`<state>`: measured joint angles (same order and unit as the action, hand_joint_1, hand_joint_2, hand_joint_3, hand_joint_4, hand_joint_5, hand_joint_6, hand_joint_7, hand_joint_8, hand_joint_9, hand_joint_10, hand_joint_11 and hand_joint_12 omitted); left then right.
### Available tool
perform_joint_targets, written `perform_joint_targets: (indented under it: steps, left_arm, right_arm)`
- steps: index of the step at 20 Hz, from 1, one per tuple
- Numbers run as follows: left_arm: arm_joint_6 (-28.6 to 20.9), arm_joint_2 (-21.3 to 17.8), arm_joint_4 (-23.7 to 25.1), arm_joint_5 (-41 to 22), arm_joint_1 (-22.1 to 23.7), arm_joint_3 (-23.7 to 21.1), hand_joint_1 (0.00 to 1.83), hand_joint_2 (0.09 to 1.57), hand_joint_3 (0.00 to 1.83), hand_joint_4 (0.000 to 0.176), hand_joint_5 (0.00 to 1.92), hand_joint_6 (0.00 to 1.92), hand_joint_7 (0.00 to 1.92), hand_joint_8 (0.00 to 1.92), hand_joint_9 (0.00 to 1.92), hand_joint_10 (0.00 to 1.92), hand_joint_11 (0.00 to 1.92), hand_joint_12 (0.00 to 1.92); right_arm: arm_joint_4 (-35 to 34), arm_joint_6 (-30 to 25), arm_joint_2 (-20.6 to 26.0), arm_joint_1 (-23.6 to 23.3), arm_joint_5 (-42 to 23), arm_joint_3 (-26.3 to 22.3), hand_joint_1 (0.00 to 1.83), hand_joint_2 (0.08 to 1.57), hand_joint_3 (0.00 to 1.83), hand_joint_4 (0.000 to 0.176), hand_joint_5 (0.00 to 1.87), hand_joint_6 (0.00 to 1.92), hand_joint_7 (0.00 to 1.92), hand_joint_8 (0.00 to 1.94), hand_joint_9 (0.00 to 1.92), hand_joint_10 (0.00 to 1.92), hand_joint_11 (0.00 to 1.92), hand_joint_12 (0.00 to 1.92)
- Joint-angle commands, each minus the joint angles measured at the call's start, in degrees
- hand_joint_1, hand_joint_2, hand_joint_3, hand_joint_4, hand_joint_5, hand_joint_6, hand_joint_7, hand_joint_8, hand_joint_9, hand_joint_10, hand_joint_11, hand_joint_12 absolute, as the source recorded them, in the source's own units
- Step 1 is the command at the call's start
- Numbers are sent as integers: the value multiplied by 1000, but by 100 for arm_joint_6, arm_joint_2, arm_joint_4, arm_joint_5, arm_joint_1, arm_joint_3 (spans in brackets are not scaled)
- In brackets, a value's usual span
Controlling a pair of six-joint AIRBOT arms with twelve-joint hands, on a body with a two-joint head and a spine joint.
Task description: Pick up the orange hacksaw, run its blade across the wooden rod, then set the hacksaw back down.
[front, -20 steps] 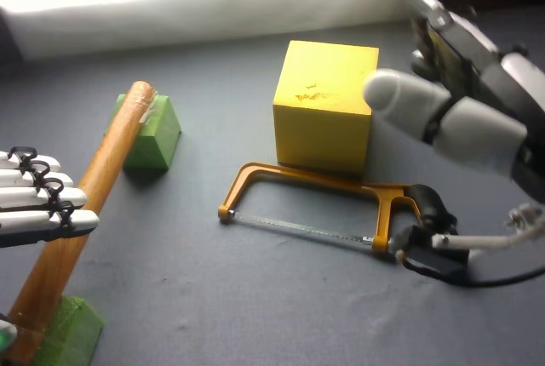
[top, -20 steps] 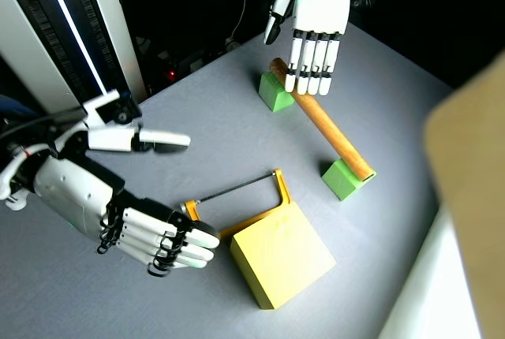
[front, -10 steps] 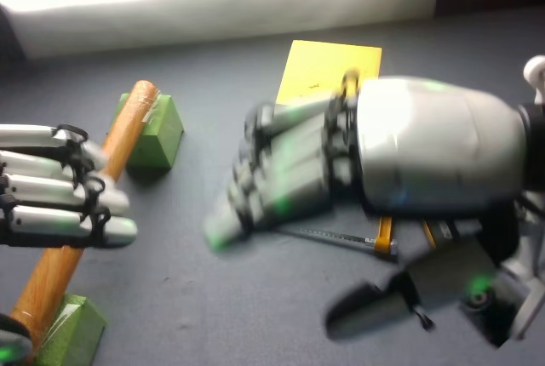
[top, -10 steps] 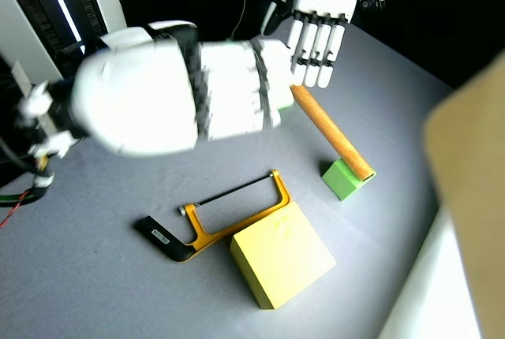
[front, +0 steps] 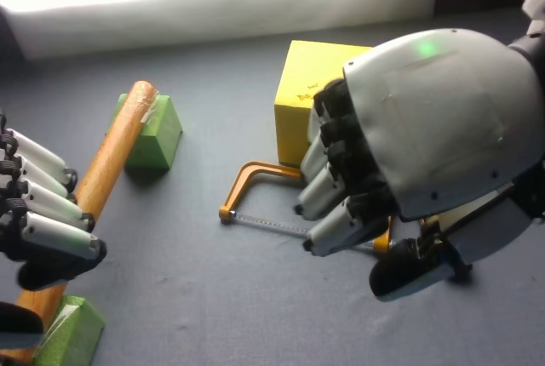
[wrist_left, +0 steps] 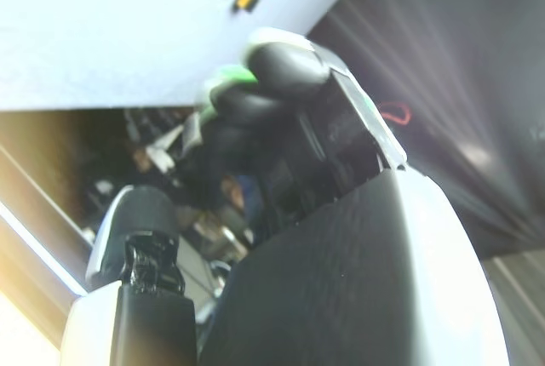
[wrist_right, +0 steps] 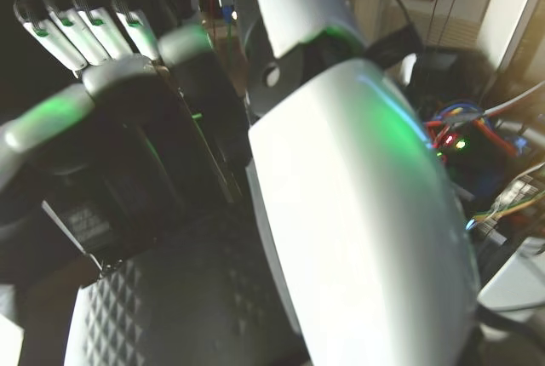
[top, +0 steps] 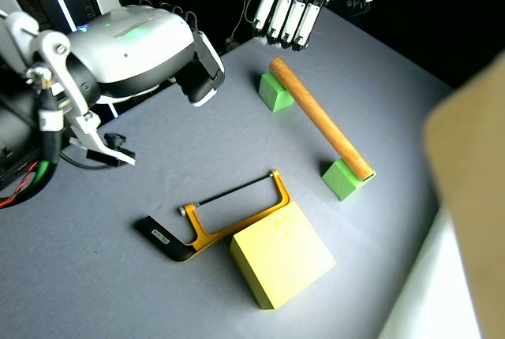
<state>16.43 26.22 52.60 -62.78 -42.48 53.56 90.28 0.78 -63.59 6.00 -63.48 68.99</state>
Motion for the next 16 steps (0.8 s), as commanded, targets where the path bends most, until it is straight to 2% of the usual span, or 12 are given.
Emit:
perform_joint_targets:
  steps: [1, 3, 5, 6, 12, 16]
  left_arm:
    - [-27, 8, -392, -542, 52, 13, 476, 1327, 1, 0, 893, 1921, 1006, 1921, 1150, 1921, 1106, 1921]
    - [-27, 29, -391, -545, 50, 8, 375, 1389, 10, 0, 1152, 1921, 1227, 1921, 1332, 1921, 1356, 1921]
    - [-27, 50, -391, -546, 50, -13, 394, 1391, 3, 0, 1255, 1921, 1353, 1921, 1458, 1921, 1499, 1921]
    - [-27, 69, -391, -555, 48, -18, 340, 1420, 0, 0, 1276, 1921, 1383, 1921, 1484, 1921, 1539, 1921]
    - [-18, 104, -290, -602, 26, -17, 219, 1487, 8, 0, 1323, 1921, 1441, 1921, 1532, 1921, 1638, 1921]
    - [-19, 103, -291, -668, 23, 186, 260, 1483, 0, 0, 1322, 1921, 1434, 1921, 1523, 1921, 1615, 1921]
  right_arm:
    - [-490, -51, -1, -60, 56, 32, 429, 1273, 6, 0, 1080, 1921, 1250, 1941, 1428, 1921, 1618, 1921]
    - [-490, -282, -5, -63, 197, 30, 354, 1329, 12, 0, 1117, 1921, 1307, 1941, 1468, 1921, 1664, 1921]
    - [-489, -575, -18, -48, 316, 30, 323, 1361, 14, 0, 1127, 1921, 1326, 1941, 1475, 1921, 1641, 1921]
    - [-488, -766, -42, -48, 428, 30, 332, 1370, 11, 0, 1144, 1921, 1336, 1941, 1486, 1921, 1652, 1921]
    - [-489, -1051, -60, -63, 608, -21, 382, 1392, 4, 0, 1132, 1921, 1318, 1941, 1469, 1921, 1615, 1921]
    - [-488, -1291, -35, -63, 691, -126, 415, 1397, 2, 0, 1120, 1921, 1302, 1941, 1447, 1921, 1585, 1921]
